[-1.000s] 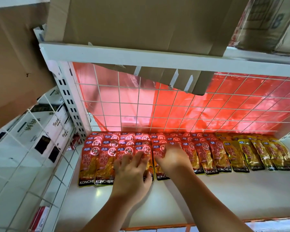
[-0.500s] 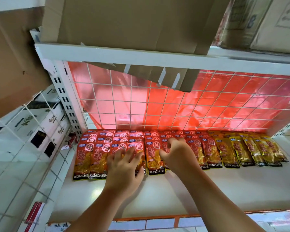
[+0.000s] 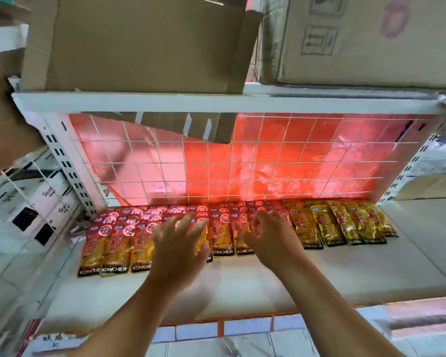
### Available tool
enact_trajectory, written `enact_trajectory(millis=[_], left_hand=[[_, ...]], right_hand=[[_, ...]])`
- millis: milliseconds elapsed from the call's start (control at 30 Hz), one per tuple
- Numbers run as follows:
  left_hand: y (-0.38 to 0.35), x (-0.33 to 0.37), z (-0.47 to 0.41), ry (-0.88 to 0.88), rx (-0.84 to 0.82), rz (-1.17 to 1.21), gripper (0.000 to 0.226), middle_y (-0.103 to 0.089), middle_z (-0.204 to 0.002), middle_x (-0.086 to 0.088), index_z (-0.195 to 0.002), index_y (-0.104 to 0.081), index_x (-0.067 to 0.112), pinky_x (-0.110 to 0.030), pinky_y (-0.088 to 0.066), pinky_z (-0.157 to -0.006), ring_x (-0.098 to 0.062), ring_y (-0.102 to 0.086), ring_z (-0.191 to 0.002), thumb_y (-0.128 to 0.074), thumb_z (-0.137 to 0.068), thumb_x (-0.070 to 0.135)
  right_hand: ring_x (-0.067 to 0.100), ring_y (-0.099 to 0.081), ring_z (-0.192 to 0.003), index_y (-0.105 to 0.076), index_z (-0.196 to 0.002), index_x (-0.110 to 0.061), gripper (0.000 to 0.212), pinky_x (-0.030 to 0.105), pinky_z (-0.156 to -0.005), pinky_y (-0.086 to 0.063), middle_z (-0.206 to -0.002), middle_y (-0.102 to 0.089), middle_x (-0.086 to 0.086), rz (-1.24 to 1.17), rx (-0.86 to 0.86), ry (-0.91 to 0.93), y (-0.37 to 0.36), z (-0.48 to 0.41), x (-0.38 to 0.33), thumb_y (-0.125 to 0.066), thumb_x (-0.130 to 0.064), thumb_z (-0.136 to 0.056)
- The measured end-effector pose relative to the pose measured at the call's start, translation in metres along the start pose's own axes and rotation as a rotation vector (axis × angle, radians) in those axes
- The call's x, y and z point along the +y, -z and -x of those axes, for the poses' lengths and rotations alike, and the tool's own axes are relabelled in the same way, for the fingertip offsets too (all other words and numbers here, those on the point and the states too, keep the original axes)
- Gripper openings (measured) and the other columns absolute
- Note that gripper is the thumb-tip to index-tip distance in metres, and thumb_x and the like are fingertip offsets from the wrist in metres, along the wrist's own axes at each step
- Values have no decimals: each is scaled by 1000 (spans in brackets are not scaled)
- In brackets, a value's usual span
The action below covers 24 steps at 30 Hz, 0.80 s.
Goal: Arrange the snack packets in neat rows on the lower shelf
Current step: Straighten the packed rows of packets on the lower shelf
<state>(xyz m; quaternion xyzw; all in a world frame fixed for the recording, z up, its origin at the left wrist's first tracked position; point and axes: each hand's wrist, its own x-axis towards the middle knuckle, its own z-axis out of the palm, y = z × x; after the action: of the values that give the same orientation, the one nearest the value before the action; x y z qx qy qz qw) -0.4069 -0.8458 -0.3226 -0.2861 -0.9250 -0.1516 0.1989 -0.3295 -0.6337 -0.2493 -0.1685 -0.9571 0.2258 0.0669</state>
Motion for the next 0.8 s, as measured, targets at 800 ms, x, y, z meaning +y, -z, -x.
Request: enact_trajectory(millis=[800], left_hand=[[139, 512, -144, -462, 402, 214, 57, -53, -147, -6, -142, -56, 26, -52, -39, -108, -34, -46, -135, -56, -90, 48]], right_hand=[[30, -62, -102, -63, -126, -18, 45, 35, -88, -47, -122, -63, 6, 61, 612, 267, 392, 124, 256, -74, -25, -83]])
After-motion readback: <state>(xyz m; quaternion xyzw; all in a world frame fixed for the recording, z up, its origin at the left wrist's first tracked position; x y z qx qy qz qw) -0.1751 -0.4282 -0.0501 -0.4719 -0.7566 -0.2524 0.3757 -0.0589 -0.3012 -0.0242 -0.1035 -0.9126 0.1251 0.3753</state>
